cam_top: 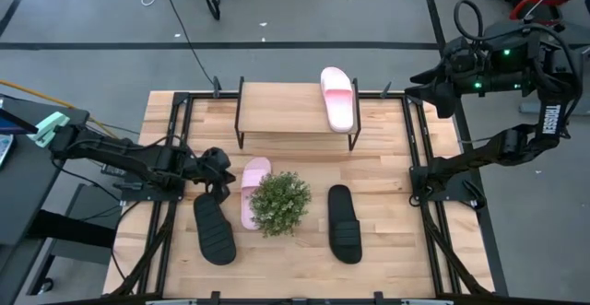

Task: Pick and place slides into the shelf
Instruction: Put the pink slipper on the shelf

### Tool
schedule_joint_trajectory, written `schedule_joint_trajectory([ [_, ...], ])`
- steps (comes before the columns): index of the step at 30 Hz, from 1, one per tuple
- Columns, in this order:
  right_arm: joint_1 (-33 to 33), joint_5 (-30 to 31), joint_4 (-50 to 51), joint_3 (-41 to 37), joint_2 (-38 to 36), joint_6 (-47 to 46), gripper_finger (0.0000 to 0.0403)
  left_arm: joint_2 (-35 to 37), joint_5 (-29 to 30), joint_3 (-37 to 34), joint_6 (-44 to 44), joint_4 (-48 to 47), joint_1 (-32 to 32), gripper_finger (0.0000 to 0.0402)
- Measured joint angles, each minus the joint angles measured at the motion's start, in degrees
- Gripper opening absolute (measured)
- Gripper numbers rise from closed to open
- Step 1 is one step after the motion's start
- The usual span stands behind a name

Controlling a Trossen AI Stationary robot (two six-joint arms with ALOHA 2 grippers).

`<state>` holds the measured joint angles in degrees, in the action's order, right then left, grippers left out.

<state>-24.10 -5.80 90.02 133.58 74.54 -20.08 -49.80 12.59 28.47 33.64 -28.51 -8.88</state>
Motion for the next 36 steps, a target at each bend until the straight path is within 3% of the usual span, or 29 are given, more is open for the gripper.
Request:
schedule_joint_trajectory([
  [14, 0.02, 0.0, 0.0, 0.0, 0.0, 0.17, 0.024, -0.02, 0.05, 0.0, -4.07, 2.0, 0.08, 0.0103],
  [29, 0.01, 0.0, 0.0, 0.0, 0.0, 0.14, 0.024, -0.07, 0.06, 0.02, -7.94, 5.07, 0.0, 0.0226],
  [36, 0.01, 0.0, 0.0, 0.0, 0.0, 0.13, 0.024, -1.08, -0.49, 0.02, -8.82, 6.31, -0.45, 0.0244],
])
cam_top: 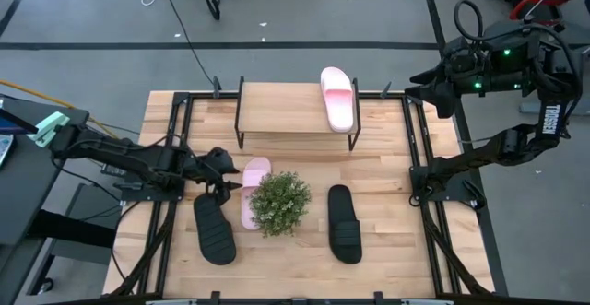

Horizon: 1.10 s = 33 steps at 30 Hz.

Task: Pick and place slides into the shelf
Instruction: Put the pink slipper on the shelf

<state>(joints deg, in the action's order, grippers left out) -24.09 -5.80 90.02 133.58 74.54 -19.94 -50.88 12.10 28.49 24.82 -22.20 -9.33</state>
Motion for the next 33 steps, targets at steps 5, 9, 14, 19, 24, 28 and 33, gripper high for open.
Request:
schedule_joint_trajectory([
  [5, -0.01, 0.0, 0.0, 0.0, 0.0, -0.07, 0.024, -4.24, -0.39, 0.0, -0.83, 3.31, -2.65, 0.0232],
  [9, -0.01, 0.0, 0.0, 0.0, 0.0, -0.11, 0.024, -7.85, 1.38, 0.0, -1.22, 3.74, -3.85, 0.022],
  [14, -0.01, -0.01, 0.0, 0.0, 0.0, -0.3, 0.024, -12.58, 4.67, 0.0, -3.97, 9.49, -4.94, 0.0222],
  [19, 0.0, 0.0, -0.01, 0.0, 0.0, -1.05, 0.024, -15.8, 5.9, 0.02, -6.0, 12.59, -5.08, 0.0238],
  [24, -0.01, -0.01, 0.0, 0.0, 0.0, -1.03, 0.024, -18.94, 5.94, 0.03, -6.07, 12.84, -5.04, 0.0255],
  [28, -0.01, -0.02, -0.01, 0.0, 0.0, -1.03, 0.024, -21.14, 7.71, 0.15, -5.7, 13.21, -5.1, 0.0261],
  [33, -0.01, 0.0, 0.0, 0.0, 0.0, -1.05, 0.024, -22.39, 12.63, 0.09, -4.19, 12.41, -5.02, 0.0249],
])
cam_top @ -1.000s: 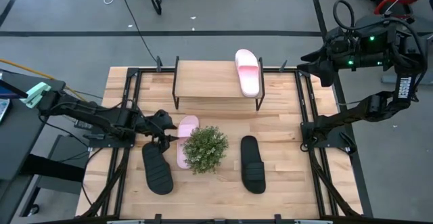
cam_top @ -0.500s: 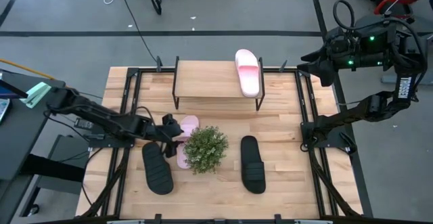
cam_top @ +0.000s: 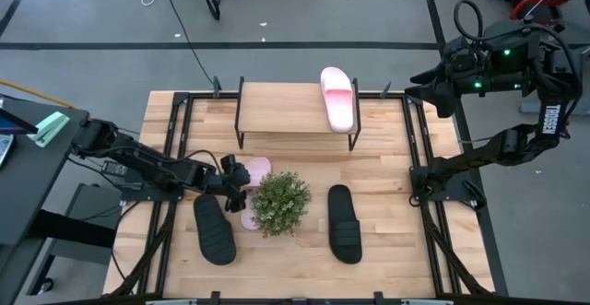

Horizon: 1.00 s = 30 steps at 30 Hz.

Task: Pick and place slides into the shelf
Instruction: Put the pink slipper on the shelf

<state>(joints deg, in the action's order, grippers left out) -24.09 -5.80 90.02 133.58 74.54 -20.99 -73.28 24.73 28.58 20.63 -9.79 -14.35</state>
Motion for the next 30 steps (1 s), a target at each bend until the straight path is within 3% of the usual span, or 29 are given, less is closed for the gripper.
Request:
schedule_joint_trajectory([
  [12, 0.0, 0.0, 0.0, 0.0, 0.0, 0.02, 0.024, 0.0, 1.22, -0.04, 0.16, -0.07, 0.04, 0.0181],
  [22, 0.01, 0.01, 0.0, 0.0, 0.0, 0.01, 0.024, 0.04, 1.07, -0.04, -0.03, 0.23, -0.07, 0.0019],
  [25, 0.01, 0.02, 0.0, 0.0, 0.0, 0.0, 0.024, 0.09, 0.94, 0.19, 0.36, -0.74, -0.07, 0.0017],
  [30, 0.02, 0.02, -0.02, 0.0, 0.0, 0.02, 0.024, 0.09, 1.17, 4.3, 0.76, -10.38, -0.02, 0.0013],
])
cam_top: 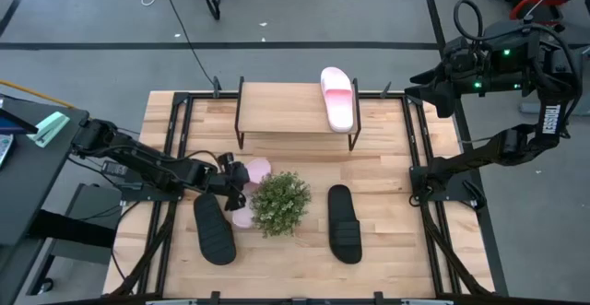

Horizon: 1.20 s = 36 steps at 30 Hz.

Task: Pick and place slides into the shelf
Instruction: Put the pink slipper on the shelf

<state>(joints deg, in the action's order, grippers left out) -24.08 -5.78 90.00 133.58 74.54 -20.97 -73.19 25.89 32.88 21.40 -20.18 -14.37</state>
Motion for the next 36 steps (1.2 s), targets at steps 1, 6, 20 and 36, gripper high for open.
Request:
schedule_joint_trajectory([
  [1, -0.02, 0.0, 0.02, 0.0, 0.0, 0.02, 0.024, 0.02, 0.06, 0.81, -0.53, -1.64, 0.0, 0.0013],
  [6, 0.0, 0.04, 0.02, 0.0, 0.0, 0.37, 0.024, 0.2, -0.59, 5.79, -1.03, -7.92, 0.02, 0.0013],
  [20, -0.01, 0.03, 0.02, 0.0, 0.01, 1.27, 0.024, 0.55, -4.22, 16.48, -1.12, -34.61, 0.0, 0.0012],
  [36, 0.0, -0.27, 0.02, 0.0, 0.0, 3.83, 0.024, 0.66, 0.91, 50.95, 0.6, -54.52, -2.35, 0.0012],
])
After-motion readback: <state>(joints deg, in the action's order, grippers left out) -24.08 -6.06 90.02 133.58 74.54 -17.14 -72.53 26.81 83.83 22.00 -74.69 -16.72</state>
